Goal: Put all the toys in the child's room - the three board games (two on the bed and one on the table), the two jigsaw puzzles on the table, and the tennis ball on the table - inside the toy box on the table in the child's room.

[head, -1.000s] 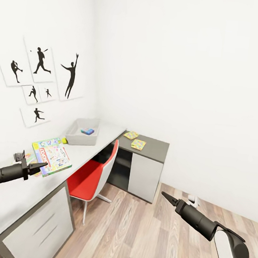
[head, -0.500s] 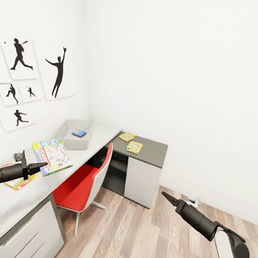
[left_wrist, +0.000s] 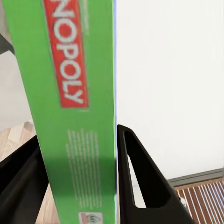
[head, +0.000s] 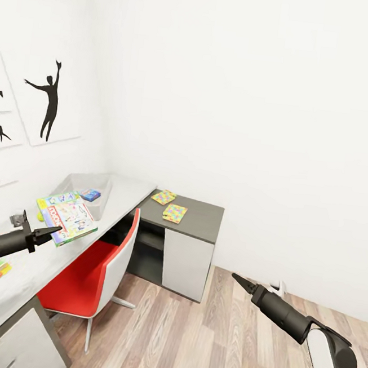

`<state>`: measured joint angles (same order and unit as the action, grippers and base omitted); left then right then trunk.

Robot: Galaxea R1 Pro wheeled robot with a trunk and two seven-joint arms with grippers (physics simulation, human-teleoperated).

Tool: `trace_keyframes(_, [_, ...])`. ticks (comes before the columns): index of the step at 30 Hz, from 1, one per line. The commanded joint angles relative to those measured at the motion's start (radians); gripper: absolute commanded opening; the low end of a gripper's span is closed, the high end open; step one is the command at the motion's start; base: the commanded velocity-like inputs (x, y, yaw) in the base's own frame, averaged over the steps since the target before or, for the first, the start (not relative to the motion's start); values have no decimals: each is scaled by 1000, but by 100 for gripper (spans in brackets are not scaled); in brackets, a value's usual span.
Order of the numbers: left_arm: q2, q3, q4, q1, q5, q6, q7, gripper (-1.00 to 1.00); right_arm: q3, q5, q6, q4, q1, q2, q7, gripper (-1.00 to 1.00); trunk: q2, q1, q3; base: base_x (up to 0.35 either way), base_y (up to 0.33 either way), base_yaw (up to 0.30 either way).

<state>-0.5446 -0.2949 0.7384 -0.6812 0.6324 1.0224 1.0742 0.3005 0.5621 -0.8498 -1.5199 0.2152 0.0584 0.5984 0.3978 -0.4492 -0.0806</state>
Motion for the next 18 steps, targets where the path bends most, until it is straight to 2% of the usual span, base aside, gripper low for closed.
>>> trace_keyframes(1, [0, -4, 1, -1, -3, 4, 3, -100, 2, 1, -6, -1, 1, 0, 3, 100, 2, -1, -2, 114, -58, -1])
trace_keyframes(5, [0, -7, 3, -1, -3, 4, 1, -100, 4, 1, -6, -1, 1, 0, 3, 100, 2, -1, -2, 177, -128, 76])
trace_keyframes(14, [0, -10, 4, -1, -3, 2, 0, -100, 5, 0, -6, -1, 1, 0, 3, 100, 2, -1, -2, 240, -213, 234])
trace_keyframes(18, [0, -10, 7, -1, -2, 2, 0, -100, 5, -1, -6, 0, 1, 0, 3, 100, 2, -1, -2, 289, -131, 79])
